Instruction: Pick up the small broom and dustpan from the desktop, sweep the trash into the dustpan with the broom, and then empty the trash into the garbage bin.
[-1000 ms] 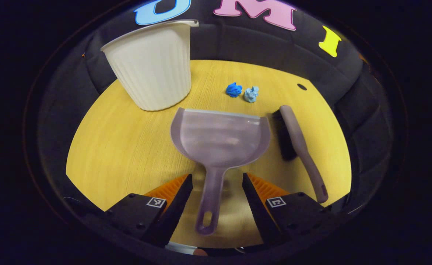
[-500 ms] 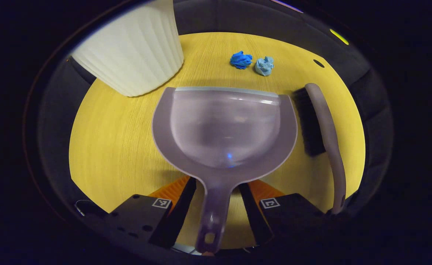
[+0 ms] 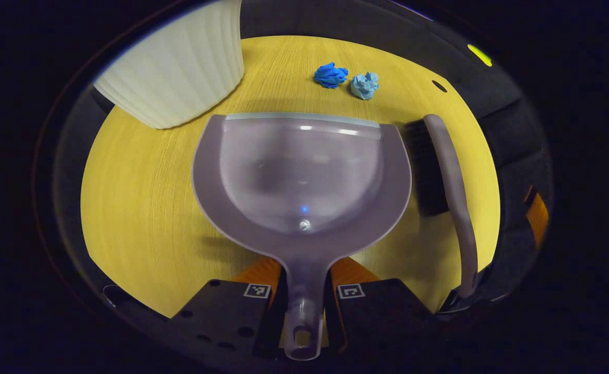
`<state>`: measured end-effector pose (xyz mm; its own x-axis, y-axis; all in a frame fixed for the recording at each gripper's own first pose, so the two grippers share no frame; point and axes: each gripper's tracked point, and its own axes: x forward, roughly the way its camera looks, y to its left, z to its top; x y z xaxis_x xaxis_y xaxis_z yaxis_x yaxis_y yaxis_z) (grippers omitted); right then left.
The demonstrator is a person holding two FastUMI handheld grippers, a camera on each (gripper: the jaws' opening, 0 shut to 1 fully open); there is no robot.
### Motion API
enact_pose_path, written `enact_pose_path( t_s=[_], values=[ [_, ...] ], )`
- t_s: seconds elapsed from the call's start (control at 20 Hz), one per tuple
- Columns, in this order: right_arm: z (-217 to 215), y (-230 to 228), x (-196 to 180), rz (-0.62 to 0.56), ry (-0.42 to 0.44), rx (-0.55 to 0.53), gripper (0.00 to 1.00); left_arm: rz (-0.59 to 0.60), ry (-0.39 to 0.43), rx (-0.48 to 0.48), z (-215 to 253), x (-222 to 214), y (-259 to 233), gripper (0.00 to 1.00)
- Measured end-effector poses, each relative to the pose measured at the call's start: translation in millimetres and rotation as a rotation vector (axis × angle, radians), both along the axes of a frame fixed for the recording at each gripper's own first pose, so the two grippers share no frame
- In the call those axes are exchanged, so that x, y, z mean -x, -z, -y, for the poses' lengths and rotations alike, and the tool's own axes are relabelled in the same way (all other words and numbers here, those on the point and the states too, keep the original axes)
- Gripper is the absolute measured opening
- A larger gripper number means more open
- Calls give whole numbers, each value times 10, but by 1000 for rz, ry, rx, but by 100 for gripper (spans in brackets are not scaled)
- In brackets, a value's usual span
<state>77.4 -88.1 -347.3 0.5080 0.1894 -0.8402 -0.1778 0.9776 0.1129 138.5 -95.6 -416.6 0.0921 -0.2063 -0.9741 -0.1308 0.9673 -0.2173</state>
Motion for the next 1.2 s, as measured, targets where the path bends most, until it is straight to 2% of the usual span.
enact_pose_path(
  t_s=[0.1,0.25,0.4,0.45,0.5,0.55,0.7,0.75,0.8,0.9,0.95,1.0,1.05,1.2],
  values=[
    [-28,151,107,-90,-35,69,96,12,21,25,-15,16,-2,30],
    [-169,372,266,-207,-11,82,96,34,40,51,-62,22,-20,29],
    [-163,724,361,-332,-28,162,97,62,53,82,-97,36,-10,29],
    [-168,771,392,-369,-34,189,92,67,64,87,-122,51,-6,29],
    [-132,866,416,-408,-34,218,97,75,76,91,-158,87,-8,30],
    [-89,920,452,-442,-40,253,97,83,86,99,-179,93,-11,29],
    [-43,1087,405,-490,11,304,95,94,108,133,-219,126,-1,29],
    [-42,1122,404,-511,29,315,77,100,117,145,-237,134,-9,29],
    [-70,1151,425,-547,38,305,72,104,130,153,-254,143,-7,29],
    [-166,1232,356,-551,85,285,50,114,164,154,-304,143,7,29],
    [-187,1255,341,-561,78,282,40,117,177,158,-322,142,5,29],
    [-178,1246,366,-558,88,293,33,117,191,163,-347,159,0,29],
    [-184,1228,308,-567,96,284,29,116,210,162,-384,160,-6,29],
    [-141,1220,236,-580,88,273,29,113,282,133,-522,143,-3,31]
  ],
)
